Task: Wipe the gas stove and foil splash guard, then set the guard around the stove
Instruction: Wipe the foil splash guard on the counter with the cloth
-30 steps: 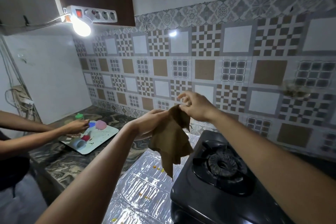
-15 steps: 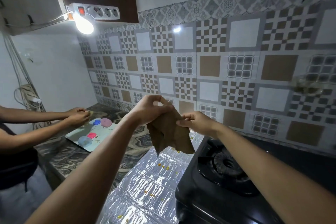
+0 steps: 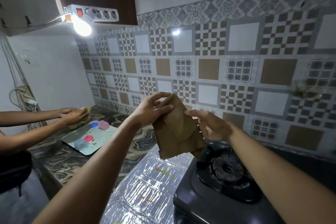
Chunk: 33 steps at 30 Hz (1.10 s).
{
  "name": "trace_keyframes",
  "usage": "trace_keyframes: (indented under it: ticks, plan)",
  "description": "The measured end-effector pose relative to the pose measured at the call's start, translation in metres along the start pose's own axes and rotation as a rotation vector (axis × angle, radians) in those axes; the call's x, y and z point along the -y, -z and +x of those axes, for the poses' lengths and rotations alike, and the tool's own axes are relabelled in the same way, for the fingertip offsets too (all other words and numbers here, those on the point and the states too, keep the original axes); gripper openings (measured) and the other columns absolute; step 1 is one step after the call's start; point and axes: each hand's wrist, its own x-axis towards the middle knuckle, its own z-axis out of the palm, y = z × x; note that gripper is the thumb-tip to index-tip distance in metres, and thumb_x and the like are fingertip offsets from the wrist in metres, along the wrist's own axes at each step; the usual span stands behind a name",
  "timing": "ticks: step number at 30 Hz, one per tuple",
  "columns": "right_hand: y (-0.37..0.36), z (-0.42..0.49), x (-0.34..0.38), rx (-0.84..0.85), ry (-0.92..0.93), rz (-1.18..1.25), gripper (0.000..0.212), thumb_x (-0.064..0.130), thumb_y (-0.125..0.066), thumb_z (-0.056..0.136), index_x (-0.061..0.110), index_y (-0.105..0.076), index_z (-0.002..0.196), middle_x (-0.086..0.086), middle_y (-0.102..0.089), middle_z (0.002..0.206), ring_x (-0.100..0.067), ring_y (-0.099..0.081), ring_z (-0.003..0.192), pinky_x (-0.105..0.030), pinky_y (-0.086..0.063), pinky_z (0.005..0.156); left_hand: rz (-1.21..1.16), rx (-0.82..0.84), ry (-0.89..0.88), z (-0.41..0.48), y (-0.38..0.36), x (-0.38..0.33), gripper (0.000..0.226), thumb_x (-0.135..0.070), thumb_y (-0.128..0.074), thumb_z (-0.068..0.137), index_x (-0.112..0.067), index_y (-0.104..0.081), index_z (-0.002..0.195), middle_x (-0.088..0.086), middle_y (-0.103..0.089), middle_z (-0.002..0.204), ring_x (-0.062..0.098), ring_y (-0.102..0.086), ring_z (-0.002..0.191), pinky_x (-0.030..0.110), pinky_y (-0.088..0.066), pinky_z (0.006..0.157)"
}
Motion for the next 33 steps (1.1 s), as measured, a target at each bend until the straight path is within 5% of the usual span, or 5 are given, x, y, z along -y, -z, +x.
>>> trace_keyframes:
  ticks: [5, 10, 15, 28, 33]
  plan:
    - [-0.010, 0.004, -0.023, 0.074, -0.056, 0.145, 0.062, 0.041, -0.076, 0.082, 0.003, -0.063, 0.129, -0.021, -0.068, 0.124, -0.035, -0.067, 0.107, -0.050, -0.050, 0.102, -0.100, 0.012, 0.052, 0.007, -0.013, 0.010, 0.038, -0.031, -0.078, 0.084, -0.041, -0.067, 0.120, -0.009, -0.073, 0.113, 0.007, -0.068, 0.105, 0.020, -0.055, 0.081]
    - [-0.021, 0.038, -0.041, 0.015, -0.100, 0.147, 0.042, 0.024, -0.070, 0.090, 0.000, -0.064, 0.124, -0.022, -0.070, 0.119, -0.032, -0.071, 0.094, -0.048, -0.055, 0.094, 0.419, -0.275, 0.083, 0.024, -0.013, 0.042, 0.029, -0.042, -0.080, 0.077, -0.037, -0.075, 0.105, -0.008, -0.071, 0.095, 0.010, -0.065, 0.087, 0.027, -0.053, 0.079]
    - [-0.001, 0.079, -0.055, -0.070, -0.275, -0.304, 0.010, 0.002, -0.059, 0.096, -0.002, -0.064, 0.103, -0.009, -0.061, 0.063, -0.014, -0.058, 0.040, -0.023, -0.050, 0.043, 0.509, -0.058, 0.256, 0.037, -0.008, 0.105, 0.035, -0.052, -0.074, 0.080, -0.027, -0.076, 0.104, -0.004, -0.075, 0.110, 0.011, -0.069, 0.099, 0.031, -0.055, 0.092]
    - [0.095, 0.255, -0.062, -0.244, -0.462, -0.840, 0.025, 0.018, -0.061, 0.087, 0.008, -0.064, 0.110, -0.013, -0.069, 0.105, -0.026, -0.069, 0.087, -0.034, -0.056, 0.072, 0.666, 0.249, 0.492, 0.095, -0.041, 0.304, 0.044, -0.032, -0.063, 0.093, -0.023, -0.058, 0.136, 0.006, -0.062, 0.138, 0.024, -0.058, 0.126, 0.029, -0.044, 0.105]
    - [0.099, 0.312, -0.086, -0.319, -0.454, -0.872, 0.029, 0.008, -0.057, 0.088, 0.004, -0.059, 0.116, -0.013, -0.064, 0.103, -0.023, -0.063, 0.083, -0.030, -0.050, 0.064, 0.772, 0.354, 0.493, 0.109, -0.055, 0.368, 0.052, -0.037, -0.042, 0.095, -0.038, -0.039, 0.147, 0.006, -0.052, 0.148, 0.029, -0.052, 0.132, 0.042, -0.044, 0.107]
